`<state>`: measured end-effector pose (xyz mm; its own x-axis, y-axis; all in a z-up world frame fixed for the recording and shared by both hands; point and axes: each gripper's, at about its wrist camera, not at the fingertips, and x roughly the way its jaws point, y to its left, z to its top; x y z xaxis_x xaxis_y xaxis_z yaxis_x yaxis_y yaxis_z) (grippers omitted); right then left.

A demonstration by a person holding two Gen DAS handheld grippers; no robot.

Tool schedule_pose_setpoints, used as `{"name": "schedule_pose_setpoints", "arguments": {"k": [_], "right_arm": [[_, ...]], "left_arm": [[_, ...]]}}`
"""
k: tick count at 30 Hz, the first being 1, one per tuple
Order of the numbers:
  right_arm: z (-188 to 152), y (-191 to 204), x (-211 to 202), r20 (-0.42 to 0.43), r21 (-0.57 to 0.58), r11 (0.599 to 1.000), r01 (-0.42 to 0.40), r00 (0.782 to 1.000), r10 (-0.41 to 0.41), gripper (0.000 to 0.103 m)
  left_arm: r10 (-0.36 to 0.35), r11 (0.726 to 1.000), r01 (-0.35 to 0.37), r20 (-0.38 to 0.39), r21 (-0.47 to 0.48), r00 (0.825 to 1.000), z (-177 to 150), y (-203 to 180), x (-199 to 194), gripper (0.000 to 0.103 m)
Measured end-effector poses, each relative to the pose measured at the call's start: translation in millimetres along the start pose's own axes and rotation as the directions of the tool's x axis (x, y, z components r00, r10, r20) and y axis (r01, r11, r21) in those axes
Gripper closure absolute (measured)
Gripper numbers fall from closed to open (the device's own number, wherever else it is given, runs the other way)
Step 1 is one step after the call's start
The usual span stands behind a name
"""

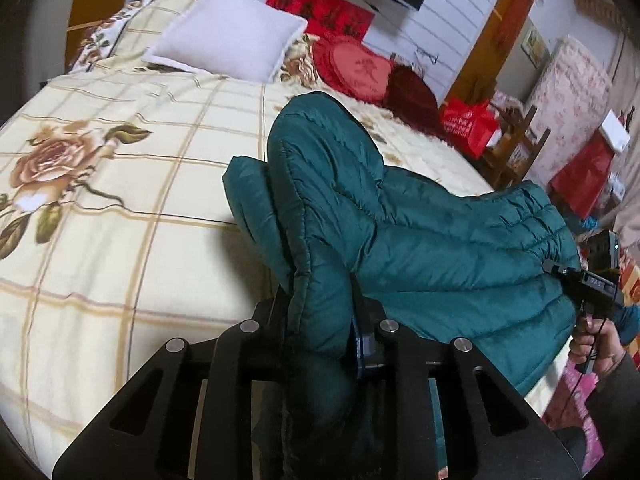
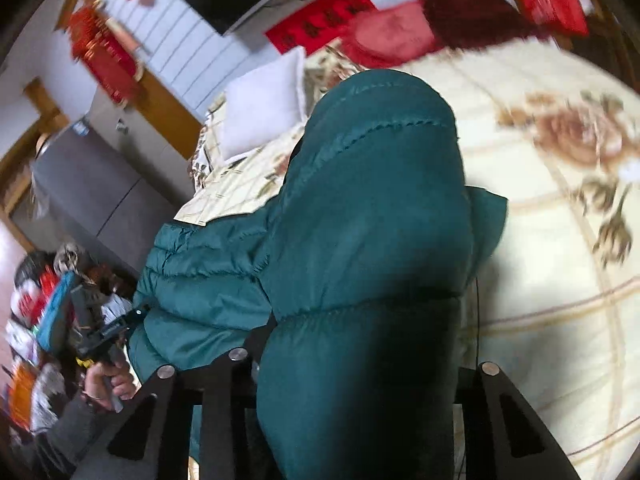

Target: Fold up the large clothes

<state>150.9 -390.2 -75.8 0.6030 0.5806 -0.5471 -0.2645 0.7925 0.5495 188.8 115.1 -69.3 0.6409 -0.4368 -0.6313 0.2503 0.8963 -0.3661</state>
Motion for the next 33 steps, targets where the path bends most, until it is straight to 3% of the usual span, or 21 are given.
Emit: {"name": "schedule_pose_setpoints", "arguments": {"k": [10, 13, 16, 19, 21, 23, 25, 29, 33], "right_arm": [[8, 80, -53, -0.007, -0.206, 0.977, -0.058, 0.998, 0.058, 0.069], [-1, 94, -58, -0.03, -0.256, 0.963, -0.086, 0.996, 0.081, 0.069], [-13, 90, -36, -0.051, -0.258, 0.961, -0.098, 0.995, 0.088, 0.069], [-27, 68, -1, -0.078, -0.208, 0.975, -0.082, 0.995, 0.067, 0.068], [-33, 53, 18, -0.103, -0.152, 0.987, -0.052, 0.994, 0.036, 0.059], [-37, 24, 25, -0.112, 0.01, 0.996, -0.085, 0.99, 0.086, 0.047], [-38, 3, 25, -0.114, 0.161, 0.981, -0.11, 0.985, 0.129, 0.045], [-33, -10, 3, -0.08, 0.256, 0.959, -0.121, 0.986, 0.145, 0.045], [-28, 0, -49, 0.015, 0.233, 0.972, 0.0, 1.0, -0.004, 0.044]], "left_arm": [[0.009, 0.999, -0.004, 0.097, -0.048, 0.995, -31, -6, -115, 0.081], [0.032, 0.997, -0.025, 0.094, -0.075, 0.995, -45, 4, -118, 0.081], [0.073, 0.995, -0.068, 0.078, -0.074, 0.994, -54, 16, -98, 0.081], [0.1, 0.988, -0.096, 0.028, -0.119, 0.995, -66, 38, -72, 0.077], [0.087, 0.982, -0.081, 0.027, -0.171, 0.996, -71, 49, -70, 0.071], [0.104, 0.98, -0.097, 0.028, -0.175, 0.994, -70, 49, -73, 0.06], [0.125, 0.981, -0.122, 0.012, -0.154, 0.992, -69, 47, -75, 0.047], [0.14, 0.978, -0.133, 0.033, -0.163, 0.99, -60, 54, -93, 0.044], [0.213, 0.964, -0.188, 0.126, -0.185, 0.969, -43, 48, -124, 0.044]]}}
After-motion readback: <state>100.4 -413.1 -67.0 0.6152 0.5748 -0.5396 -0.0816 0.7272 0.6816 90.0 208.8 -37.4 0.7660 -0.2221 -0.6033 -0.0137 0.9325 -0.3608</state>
